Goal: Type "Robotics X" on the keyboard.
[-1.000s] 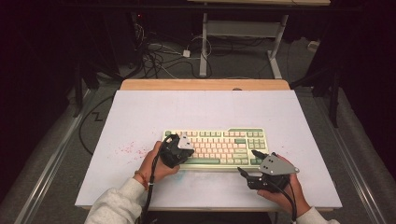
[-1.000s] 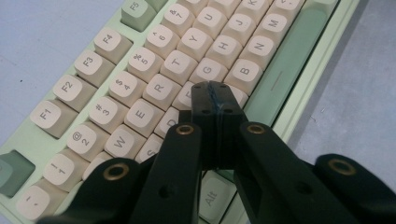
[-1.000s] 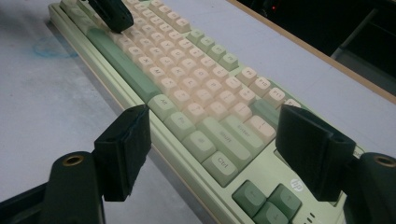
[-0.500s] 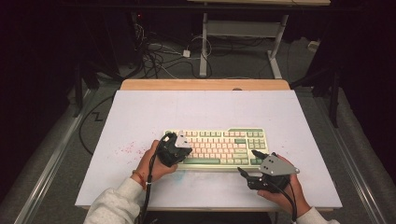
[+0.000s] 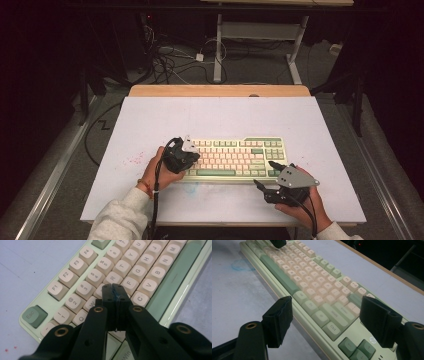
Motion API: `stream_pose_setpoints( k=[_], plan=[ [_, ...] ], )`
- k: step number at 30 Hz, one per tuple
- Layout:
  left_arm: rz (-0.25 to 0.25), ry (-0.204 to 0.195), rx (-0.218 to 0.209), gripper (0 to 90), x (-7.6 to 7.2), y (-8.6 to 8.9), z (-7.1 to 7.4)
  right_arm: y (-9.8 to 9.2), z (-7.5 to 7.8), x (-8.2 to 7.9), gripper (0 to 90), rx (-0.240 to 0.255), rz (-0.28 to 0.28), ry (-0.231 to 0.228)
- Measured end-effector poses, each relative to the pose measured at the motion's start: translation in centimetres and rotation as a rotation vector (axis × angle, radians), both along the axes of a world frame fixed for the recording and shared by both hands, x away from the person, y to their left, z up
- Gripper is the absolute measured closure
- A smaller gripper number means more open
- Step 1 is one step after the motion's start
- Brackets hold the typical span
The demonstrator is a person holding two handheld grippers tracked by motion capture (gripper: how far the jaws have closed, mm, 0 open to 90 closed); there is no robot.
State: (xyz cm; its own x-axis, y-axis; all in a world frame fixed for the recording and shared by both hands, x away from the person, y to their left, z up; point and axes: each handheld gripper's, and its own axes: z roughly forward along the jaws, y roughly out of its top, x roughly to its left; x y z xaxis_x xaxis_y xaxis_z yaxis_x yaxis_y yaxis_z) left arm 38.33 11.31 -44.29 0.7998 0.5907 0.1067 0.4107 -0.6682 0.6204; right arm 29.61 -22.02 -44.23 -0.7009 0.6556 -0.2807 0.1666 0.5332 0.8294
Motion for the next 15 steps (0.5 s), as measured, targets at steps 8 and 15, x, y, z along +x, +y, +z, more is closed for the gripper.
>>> stream_pose_setpoints(
  k=[8,15],
  plan=[
    [0.003,0.006,0.011,86.4,0.21,-0.02,-0.26,0.01,-0.07,0.03,26.7,-0.003,0.0,0.004],
    [-0.008,0.006,0.039,87.0,0.06,-0.32,-0.52,0.08,-0.13,0.02,26.7,-0.013,0.003,0.006]
  ],
)
